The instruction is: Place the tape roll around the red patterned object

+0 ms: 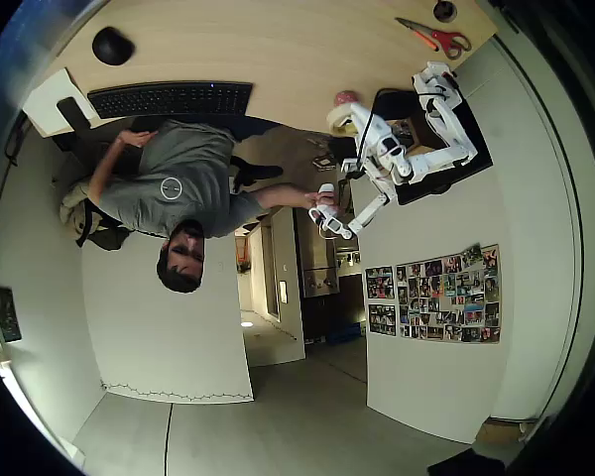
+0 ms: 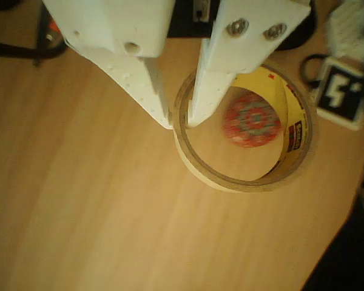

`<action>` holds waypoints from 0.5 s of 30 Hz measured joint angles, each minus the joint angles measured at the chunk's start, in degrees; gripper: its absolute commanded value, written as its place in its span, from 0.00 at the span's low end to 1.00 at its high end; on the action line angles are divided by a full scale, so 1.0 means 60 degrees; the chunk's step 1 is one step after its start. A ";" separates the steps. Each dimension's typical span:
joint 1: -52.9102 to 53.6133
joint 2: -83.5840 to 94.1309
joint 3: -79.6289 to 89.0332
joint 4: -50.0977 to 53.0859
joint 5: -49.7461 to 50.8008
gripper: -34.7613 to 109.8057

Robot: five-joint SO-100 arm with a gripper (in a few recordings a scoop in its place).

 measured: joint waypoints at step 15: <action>-0.1904 -0.0337 0.3604 -0.2769 0.2109 0.24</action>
